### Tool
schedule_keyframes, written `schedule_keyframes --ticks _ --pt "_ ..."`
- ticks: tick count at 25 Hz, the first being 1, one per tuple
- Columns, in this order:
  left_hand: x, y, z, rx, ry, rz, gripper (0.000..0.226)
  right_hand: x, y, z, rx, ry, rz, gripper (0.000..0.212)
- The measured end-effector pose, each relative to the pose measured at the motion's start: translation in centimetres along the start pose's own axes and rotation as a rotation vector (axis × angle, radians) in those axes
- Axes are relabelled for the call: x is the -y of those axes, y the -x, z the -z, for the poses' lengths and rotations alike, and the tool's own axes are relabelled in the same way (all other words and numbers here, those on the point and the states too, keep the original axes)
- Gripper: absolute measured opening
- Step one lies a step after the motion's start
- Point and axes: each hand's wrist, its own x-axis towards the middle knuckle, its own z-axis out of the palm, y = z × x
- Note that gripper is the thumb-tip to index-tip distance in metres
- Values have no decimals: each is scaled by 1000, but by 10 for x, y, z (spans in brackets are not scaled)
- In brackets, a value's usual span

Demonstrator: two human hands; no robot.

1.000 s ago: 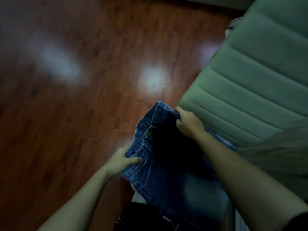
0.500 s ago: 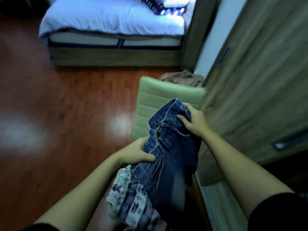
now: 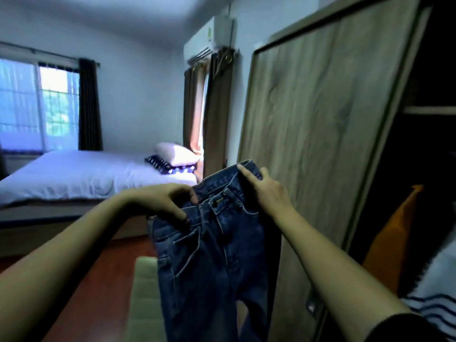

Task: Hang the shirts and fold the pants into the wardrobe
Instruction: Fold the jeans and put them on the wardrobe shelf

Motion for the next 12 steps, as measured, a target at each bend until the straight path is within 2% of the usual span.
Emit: schedule_keyframes --ticks 3,5,8,10,12 --pt "-17 -20 25 -29 -676 131 35 -2 -10 22 15 90 -99 54" --pt "-16 -22 24 -17 -930 174 34 -9 -8 33 -58 83 -82 42" --pt "-5 -16 25 -74 -943 152 25 -29 7 46 -220 383 278 32" --pt "-3 -19 31 -102 -961 54 31 -46 14 61 -181 519 469 21" --pt "-9 -26 39 -167 -1041 -45 41 -55 13 85 -106 520 567 30"
